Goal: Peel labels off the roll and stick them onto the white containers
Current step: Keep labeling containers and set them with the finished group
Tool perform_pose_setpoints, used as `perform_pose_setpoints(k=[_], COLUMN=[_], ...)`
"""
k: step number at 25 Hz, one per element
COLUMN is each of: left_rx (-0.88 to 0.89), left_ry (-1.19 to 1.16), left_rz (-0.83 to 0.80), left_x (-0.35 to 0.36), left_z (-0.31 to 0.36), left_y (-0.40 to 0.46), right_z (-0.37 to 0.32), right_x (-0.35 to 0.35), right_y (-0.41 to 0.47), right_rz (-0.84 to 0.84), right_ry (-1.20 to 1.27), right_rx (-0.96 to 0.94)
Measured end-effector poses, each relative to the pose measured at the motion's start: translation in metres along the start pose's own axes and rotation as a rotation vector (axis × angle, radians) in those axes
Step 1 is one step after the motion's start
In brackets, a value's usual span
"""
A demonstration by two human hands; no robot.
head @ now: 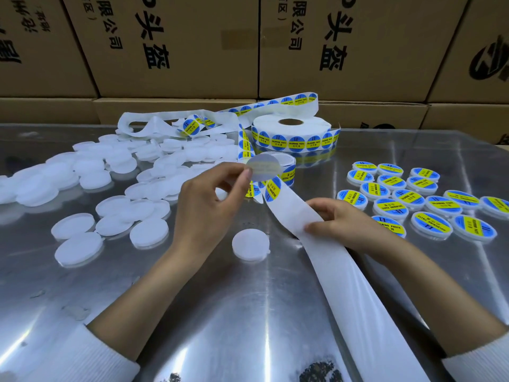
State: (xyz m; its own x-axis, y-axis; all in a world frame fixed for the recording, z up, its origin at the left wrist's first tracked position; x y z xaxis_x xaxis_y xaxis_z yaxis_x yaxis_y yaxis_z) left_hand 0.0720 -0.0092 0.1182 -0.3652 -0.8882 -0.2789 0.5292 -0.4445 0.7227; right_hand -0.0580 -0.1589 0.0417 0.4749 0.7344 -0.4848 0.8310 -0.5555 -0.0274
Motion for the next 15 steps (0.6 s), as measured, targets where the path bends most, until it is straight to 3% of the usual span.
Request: perform_pose_setpoints(k=[7,15], left_rx=[0.022,0.075], left_ry=[0.022,0.034], left_rz=[-0.211,-0.265], left_x=[0.027,0.034], left_z=[0.000,0.004], left_y=[-0.009,-0.012], right_z=[-0.002,-0.030], right_x=[-0.016,0.022], right_y=[0.000,-0.004], right_rz=[0.214,-0.125], right_ry=[0.261,0.284], right_rx=[-0.020,-0.165])
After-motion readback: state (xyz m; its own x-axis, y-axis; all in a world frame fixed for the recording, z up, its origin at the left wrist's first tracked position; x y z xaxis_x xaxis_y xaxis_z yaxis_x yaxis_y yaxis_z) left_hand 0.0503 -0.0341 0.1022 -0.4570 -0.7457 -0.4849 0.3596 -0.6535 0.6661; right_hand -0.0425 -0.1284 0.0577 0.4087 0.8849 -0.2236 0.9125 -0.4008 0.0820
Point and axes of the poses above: each hand's wrist, its own y-axis towards the middle knuckle, its own x-axis out of the palm, z = x × y, the point moved 10 cm from there along y, towards the middle knuckle, and after that the axes turned 1 degree about z, right-handed, at the moved point
